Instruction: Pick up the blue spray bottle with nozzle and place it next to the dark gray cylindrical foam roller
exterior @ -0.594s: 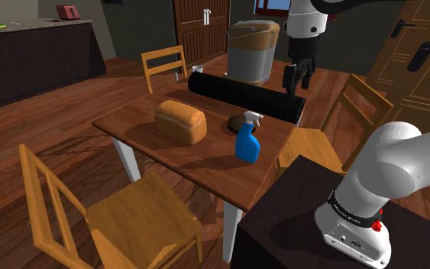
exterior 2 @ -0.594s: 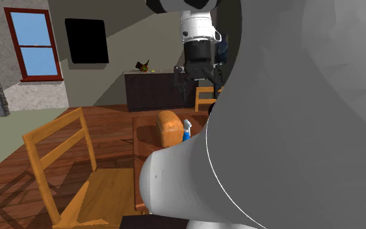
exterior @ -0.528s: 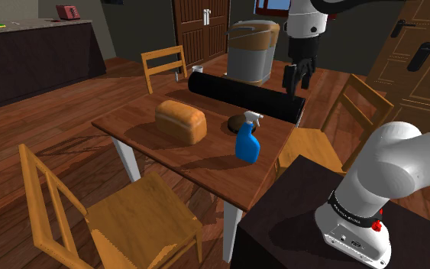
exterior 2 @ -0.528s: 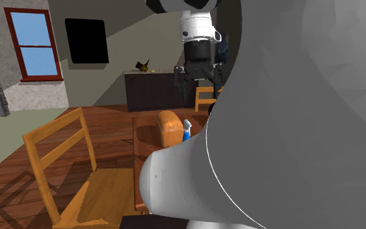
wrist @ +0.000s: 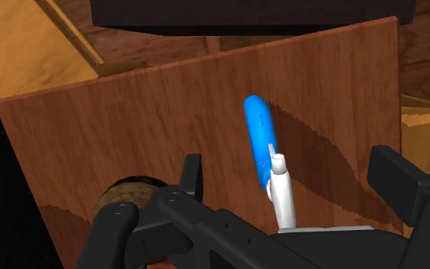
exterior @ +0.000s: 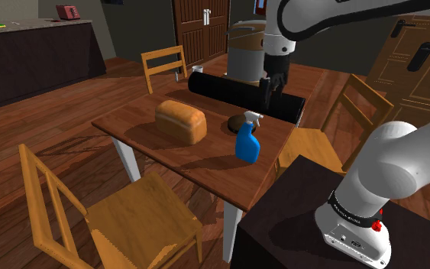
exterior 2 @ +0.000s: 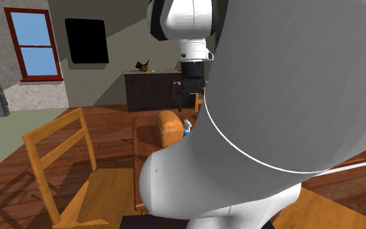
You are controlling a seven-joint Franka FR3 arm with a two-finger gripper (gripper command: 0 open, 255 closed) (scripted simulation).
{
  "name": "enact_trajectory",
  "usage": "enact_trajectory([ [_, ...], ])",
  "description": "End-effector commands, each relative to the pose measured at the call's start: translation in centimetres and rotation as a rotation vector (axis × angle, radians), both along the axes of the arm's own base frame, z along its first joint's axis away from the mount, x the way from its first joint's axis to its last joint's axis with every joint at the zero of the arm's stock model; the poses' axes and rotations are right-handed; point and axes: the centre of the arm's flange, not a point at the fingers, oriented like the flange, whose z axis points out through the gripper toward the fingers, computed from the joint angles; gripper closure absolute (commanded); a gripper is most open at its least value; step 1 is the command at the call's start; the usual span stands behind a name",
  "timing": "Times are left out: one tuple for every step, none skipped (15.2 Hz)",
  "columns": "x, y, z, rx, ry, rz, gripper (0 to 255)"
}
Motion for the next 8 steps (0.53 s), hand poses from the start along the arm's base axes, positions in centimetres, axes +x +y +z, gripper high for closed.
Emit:
enact_trajectory([
  [1.6,0.3,-1.8,0.014,-0.021,0.019,0],
  [2.5,0.5,-2.5,0.021,-0.031,0.028,0],
  [3.5,0.6,-3.2,0.028,-0.04,0.037,0],
  [4.4,0.8,-3.9,0.035,-0.049,0.046,0],
  [5.3,1.0,-4.7,0.042,-0.058,0.055,0],
  [5.4,1.0,-4.7,0.043,-0.059,0.056,0],
  [5.4,1.0,-5.3,0.043,-0.059,0.056,0],
  [5.4,1.0,-5.8,0.043,-0.059,0.056,0],
])
